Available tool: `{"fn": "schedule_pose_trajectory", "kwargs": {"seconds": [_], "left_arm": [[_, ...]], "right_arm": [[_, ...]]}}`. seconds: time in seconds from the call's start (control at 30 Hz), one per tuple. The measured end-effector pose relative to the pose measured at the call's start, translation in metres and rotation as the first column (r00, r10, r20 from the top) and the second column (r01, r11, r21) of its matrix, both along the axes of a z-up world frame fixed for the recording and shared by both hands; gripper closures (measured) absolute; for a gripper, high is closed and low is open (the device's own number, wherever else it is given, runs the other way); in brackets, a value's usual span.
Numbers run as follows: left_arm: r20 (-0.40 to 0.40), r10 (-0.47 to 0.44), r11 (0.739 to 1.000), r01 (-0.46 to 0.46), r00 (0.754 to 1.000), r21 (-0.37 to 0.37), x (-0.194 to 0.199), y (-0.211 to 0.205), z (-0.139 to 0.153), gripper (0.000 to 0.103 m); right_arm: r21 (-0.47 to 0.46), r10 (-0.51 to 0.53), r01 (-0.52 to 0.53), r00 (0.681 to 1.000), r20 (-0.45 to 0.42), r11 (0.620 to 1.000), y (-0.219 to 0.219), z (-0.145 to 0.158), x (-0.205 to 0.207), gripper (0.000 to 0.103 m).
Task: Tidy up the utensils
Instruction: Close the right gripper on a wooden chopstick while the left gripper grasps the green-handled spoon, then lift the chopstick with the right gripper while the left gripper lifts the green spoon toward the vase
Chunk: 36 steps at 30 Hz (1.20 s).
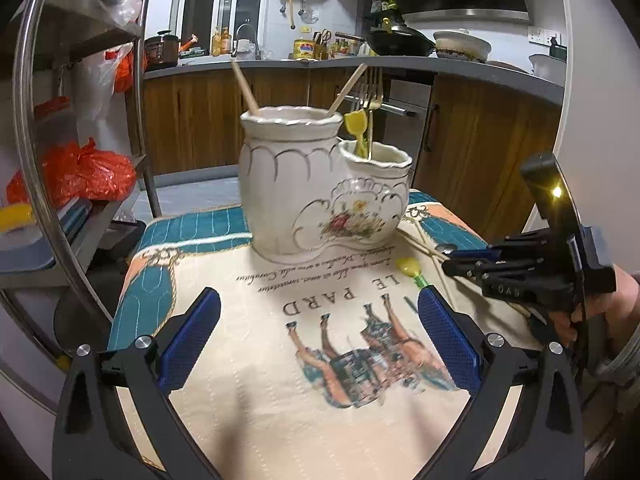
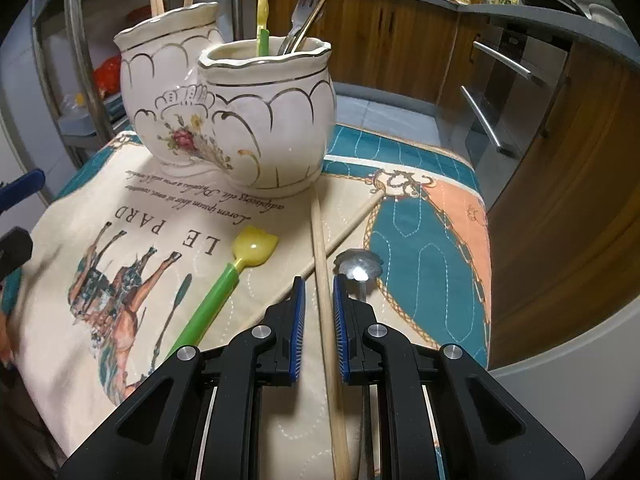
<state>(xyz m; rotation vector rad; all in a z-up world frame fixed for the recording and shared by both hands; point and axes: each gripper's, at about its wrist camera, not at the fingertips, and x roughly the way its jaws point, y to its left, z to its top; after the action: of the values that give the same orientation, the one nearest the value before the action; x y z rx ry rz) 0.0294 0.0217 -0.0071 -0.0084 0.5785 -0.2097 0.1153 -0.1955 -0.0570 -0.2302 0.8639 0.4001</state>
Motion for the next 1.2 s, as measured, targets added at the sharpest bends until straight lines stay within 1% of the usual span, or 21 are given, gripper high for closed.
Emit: {"fn": "schedule_pose_trajectory", "kwargs": {"seconds": [0.03,0.07,0.1,0.17,0.3,0.37,0.5,0.57,0.67,0.7,0.77,0.8,0.83,0.9,0.93,0.97,1.03,1.07,1.1,1.2], "left_arm": [[-0.001,-0.003,1.000,0.003,1.000,0.008,0.001,-0.004,0.002,0.006],[-0.007,-0.005,1.000,0.005,1.000,0.021,0.004,-0.010,0.004,0.006],[-0.018,-0.006,1.000,0.006,1.000,0.030,0.006,-0.016,0.005,0.006],[-0.044,-0.012,0.999,0.014,0.999,0.033,0.012,-0.026,0.005,0.006],[-0.128,-0.027,0.999,0.030,0.991,0.022,0.027,-0.046,-0.003,0.006],[-0.147,-0.022,0.999,0.026,0.989,0.023,0.033,-0.054,-0.007,0.006],[-0.199,-0.029,0.999,0.035,0.980,0.027,0.042,-0.073,-0.017,0.006],[-0.214,-0.035,0.998,0.045,0.976,0.042,0.045,-0.081,-0.021,0.006],[-0.235,-0.029,0.994,0.052,0.972,0.093,0.049,-0.093,-0.030,0.008],[-0.242,-0.026,0.993,0.052,0.970,0.104,0.050,-0.096,-0.032,0.015],[-0.259,-0.023,0.991,0.056,0.965,0.122,0.053,-0.100,-0.036,0.024],[-0.268,-0.022,0.991,0.057,0.963,0.124,0.054,-0.102,-0.038,0.029],[-0.277,-0.021,0.991,0.057,0.961,0.125,0.056,-0.102,-0.039,0.032],[-0.291,-0.020,0.991,0.057,0.956,0.120,0.059,-0.103,-0.041,0.045],[-0.297,-0.021,0.990,0.060,0.955,0.124,0.059,-0.104,-0.042,0.048],[-0.293,-0.021,0.989,0.062,0.956,0.133,0.061,-0.106,-0.041,0.054],[-0.286,-0.042,0.986,0.087,0.957,0.145,0.061,-0.110,-0.041,0.076],[-0.285,-0.049,0.984,0.095,0.957,0.150,0.061,-0.110,-0.040,0.091],[-0.282,-0.057,0.981,0.107,0.958,0.164,0.060,-0.110,-0.040,0.094],[-0.281,-0.081,0.974,0.136,0.956,0.180,0.057,-0.103,-0.038,0.094]], "right_arm": [[0.013,0.001,-0.001,1.000,-0.006,1.000,-0.003,0.000,0.001,0.088],[0.025,0.000,0.000,1.000,-0.010,1.000,-0.004,0.000,0.001,0.095],[0.040,0.001,0.000,1.000,-0.015,0.999,-0.006,-0.001,0.002,0.096],[0.073,0.002,-0.001,1.000,-0.018,0.997,-0.012,0.000,0.002,0.096],[0.161,0.005,-0.006,1.000,0.006,0.987,-0.027,0.008,-0.004,0.096],[0.202,0.011,-0.014,1.000,0.015,0.979,-0.033,0.012,-0.007,0.096],[0.247,0.022,-0.030,0.999,0.038,0.969,-0.041,0.020,-0.012,0.096],[0.267,0.024,-0.035,0.999,0.047,0.963,-0.044,0.023,-0.015,0.096],[0.289,0.029,-0.042,0.998,0.050,0.957,-0.047,0.024,-0.016,0.096],[0.290,0.031,-0.044,0.998,0.049,0.956,-0.048,0.024,-0.016,0.096],[0.293,0.033,-0.045,0.998,0.046,0.955,-0.049,0.022,-0.017,0.096],[0.295,0.034,-0.046,0.998,0.045,0.954,-0.050,0.021,-0.017,0.096],[0.298,0.036,-0.047,0.998,0.044,0.954,-0.051,0.021,-0.017,0.096],[0.301,0.037,-0.049,0.998,0.044,0.952,-0.050,0.020,-0.018,0.096],[0.303,0.039,-0.050,0.998,0.044,0.952,-0.050,0.020,-0.018,0.096],[0.304,0.040,-0.051,0.998,0.044,0.951,-0.049,0.020,-0.018,0.096],[0.308,0.044,-0.054,0.998,0.040,0.950,-0.048,0.018,-0.019,0.096],[0.308,0.046,-0.055,0.998,0.039,0.950,-0.048,0.018,-0.019,0.096],[0.308,0.047,-0.056,0.998,0.039,0.950,-0.048,0.017,-0.020,0.096],[0.312,0.048,-0.058,0.998,0.039,0.948,-0.048,0.018,-0.020,0.096]]}}
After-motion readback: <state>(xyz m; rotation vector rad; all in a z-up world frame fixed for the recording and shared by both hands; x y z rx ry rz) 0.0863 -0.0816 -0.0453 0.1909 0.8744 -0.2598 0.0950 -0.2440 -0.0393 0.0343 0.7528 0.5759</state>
